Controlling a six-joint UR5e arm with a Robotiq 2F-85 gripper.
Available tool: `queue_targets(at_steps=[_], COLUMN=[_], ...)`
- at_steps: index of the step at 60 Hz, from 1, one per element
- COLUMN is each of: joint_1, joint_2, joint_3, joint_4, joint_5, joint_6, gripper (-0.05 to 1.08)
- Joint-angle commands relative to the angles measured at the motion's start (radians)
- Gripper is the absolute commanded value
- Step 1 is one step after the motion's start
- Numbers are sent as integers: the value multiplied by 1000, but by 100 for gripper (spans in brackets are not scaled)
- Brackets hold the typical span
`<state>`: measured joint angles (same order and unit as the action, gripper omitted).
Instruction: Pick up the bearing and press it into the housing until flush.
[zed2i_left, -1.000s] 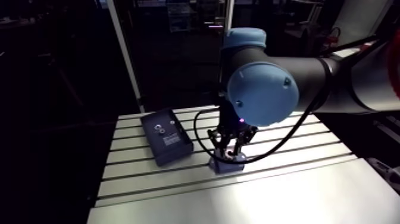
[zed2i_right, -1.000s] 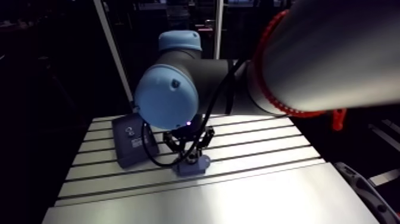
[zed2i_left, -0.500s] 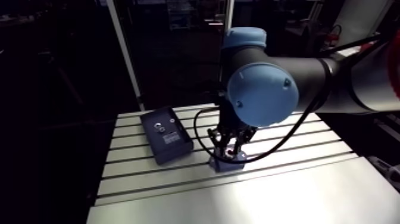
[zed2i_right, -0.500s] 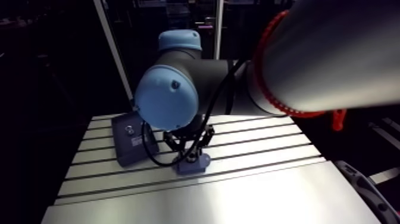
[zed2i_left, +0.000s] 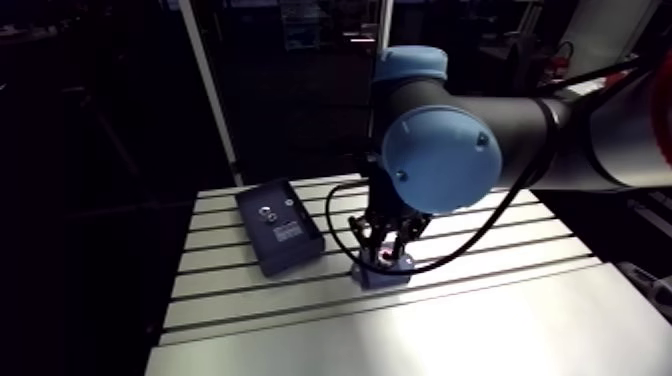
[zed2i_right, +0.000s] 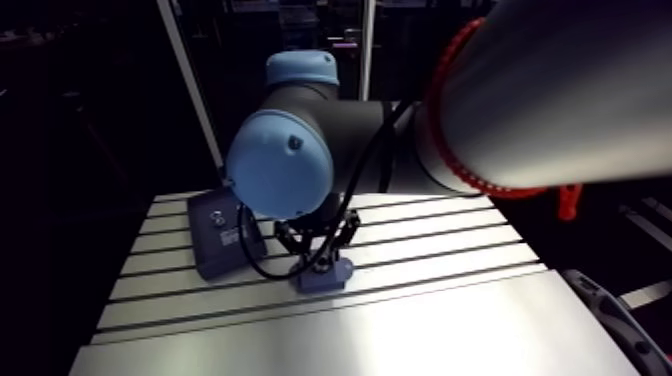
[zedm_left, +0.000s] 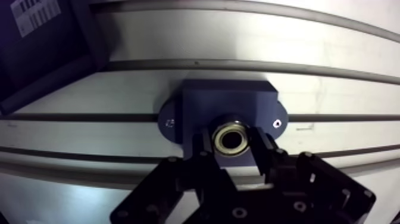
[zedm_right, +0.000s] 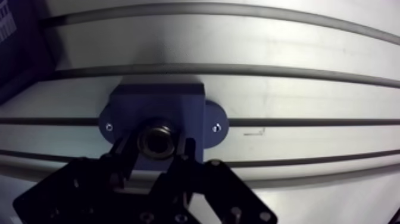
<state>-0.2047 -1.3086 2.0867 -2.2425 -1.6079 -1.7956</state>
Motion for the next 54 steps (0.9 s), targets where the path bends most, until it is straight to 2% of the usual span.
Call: queue_targets(at_steps=[1,54], joint_1=[0,-1], joint_2=[-1,9], joint_3=[2,0], joint_4=[0,-1], joint_5=[1,0], joint_6=[-1,-12], gripper=[61,61])
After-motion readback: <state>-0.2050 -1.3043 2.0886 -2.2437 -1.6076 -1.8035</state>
